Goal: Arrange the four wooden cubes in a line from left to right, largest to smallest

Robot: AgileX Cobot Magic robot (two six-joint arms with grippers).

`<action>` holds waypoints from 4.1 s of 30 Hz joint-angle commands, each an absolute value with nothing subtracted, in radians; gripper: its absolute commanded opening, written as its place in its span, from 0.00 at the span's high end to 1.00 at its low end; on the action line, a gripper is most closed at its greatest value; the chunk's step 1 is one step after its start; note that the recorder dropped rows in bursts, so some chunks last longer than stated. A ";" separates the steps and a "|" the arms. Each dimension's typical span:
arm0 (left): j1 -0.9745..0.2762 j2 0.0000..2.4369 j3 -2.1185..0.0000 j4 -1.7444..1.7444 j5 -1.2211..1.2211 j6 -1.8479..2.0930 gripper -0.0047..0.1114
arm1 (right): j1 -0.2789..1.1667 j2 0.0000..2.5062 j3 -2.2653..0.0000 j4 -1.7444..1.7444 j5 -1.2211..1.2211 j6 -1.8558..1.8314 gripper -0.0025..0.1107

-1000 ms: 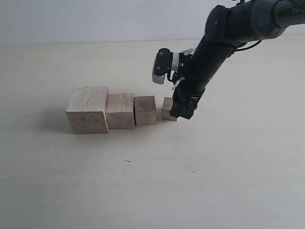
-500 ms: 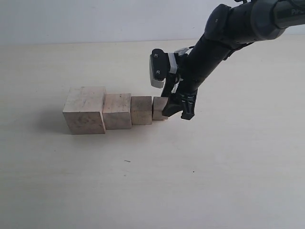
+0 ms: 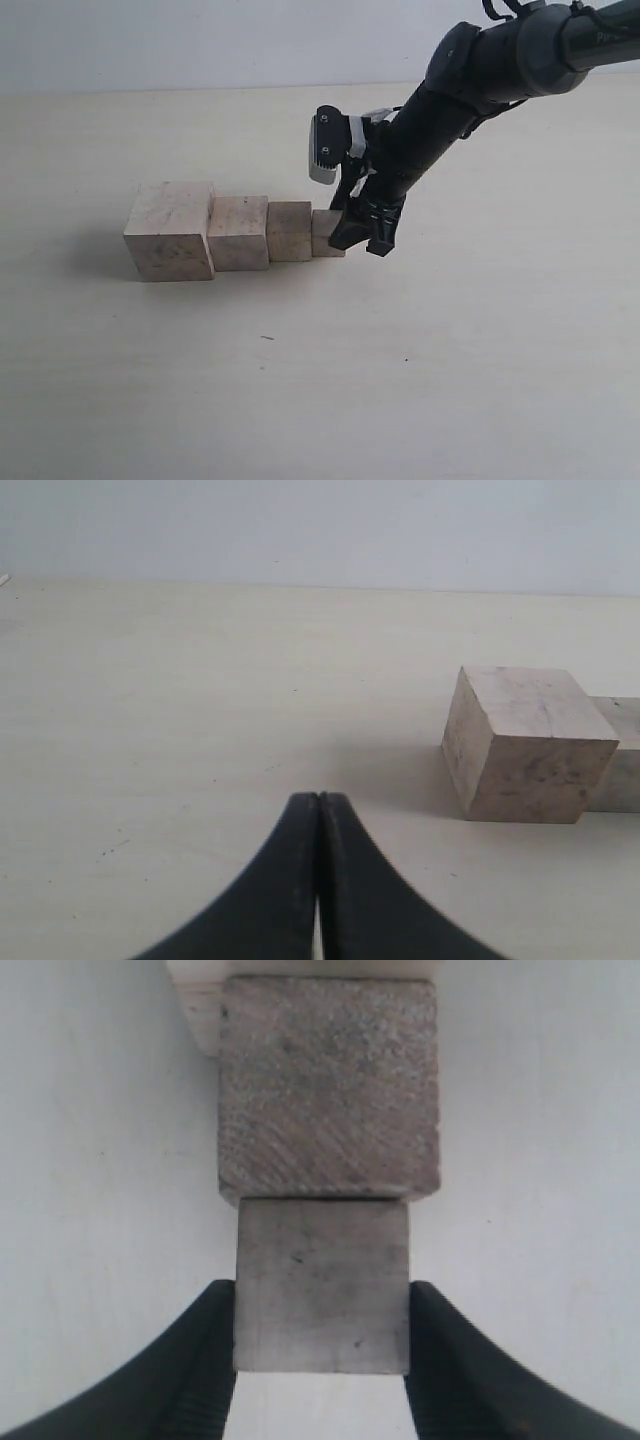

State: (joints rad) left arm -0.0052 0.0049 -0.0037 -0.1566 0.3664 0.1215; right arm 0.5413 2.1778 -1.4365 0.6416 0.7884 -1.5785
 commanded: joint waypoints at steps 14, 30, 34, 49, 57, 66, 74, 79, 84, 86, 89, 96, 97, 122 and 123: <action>-0.010 0.000 0.000 -0.155 0.355 0.123 0.96 | 0.541 2.198 -1.433 0.630 0.776 -1.530 0.41; -0.010 0.000 0.000 -0.155 0.355 0.123 0.96 | 0.539 2.094 -1.433 0.527 0.742 -1.291 0.29; -0.010 0.000 0.000 -0.155 0.355 0.123 0.96 | 0.539 2.064 -1.433 0.453 0.799 -1.219 0.29; -0.010 0.000 0.000 -0.155 0.355 0.123 0.96 | 0.539 2.111 -1.433 0.302 0.671 -0.976 0.54; -0.010 0.000 0.000 -0.155 0.355 0.123 0.96 | 0.539 2.130 -1.433 0.320 0.686 -0.976 0.92; -0.010 0.000 0.000 -0.155 0.355 0.123 0.96 | 0.541 2.131 -1.433 0.344 0.749 -0.977 0.98; -0.010 0.000 0.000 -0.155 0.355 0.123 0.96 | 0.541 2.131 -1.433 0.437 0.757 -1.013 0.98; -0.010 0.000 0.000 -0.155 0.355 0.123 0.96 | 0.541 2.131 -1.433 0.437 0.757 -1.012 0.98; -0.010 0.000 0.000 -0.155 0.355 0.123 0.96 | 0.541 2.142 -1.433 0.448 0.760 -1.010 0.98; -0.010 0.000 0.000 -0.155 0.355 0.123 0.96 | 0.541 2.158 -1.433 0.461 0.762 -1.009 0.98; -0.010 0.000 0.000 -0.155 0.355 0.123 0.96 | 0.541 2.180 -1.433 0.486 0.764 -1.001 0.98; -0.010 0.000 0.000 -0.155 0.355 0.123 0.96 | 0.541 2.185 -1.433 0.486 0.760 -1.001 0.98; -0.010 0.000 0.000 -0.155 0.355 0.123 0.96 | 0.541 2.185 -1.433 0.495 0.760 -1.001 0.98; -0.010 0.000 0.000 -0.155 0.355 0.123 0.96 | 0.481 1.789 -1.471 0.215 0.711 -0.376 0.98; -0.010 0.000 0.000 -0.155 0.355 0.123 0.96 | 0.481 1.762 -1.466 0.265 0.713 -0.374 0.98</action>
State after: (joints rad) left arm -0.0052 0.0049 -0.0037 -0.1566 0.3664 0.1215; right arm 0.4881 1.8067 -1.4656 0.1509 0.7238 -0.3878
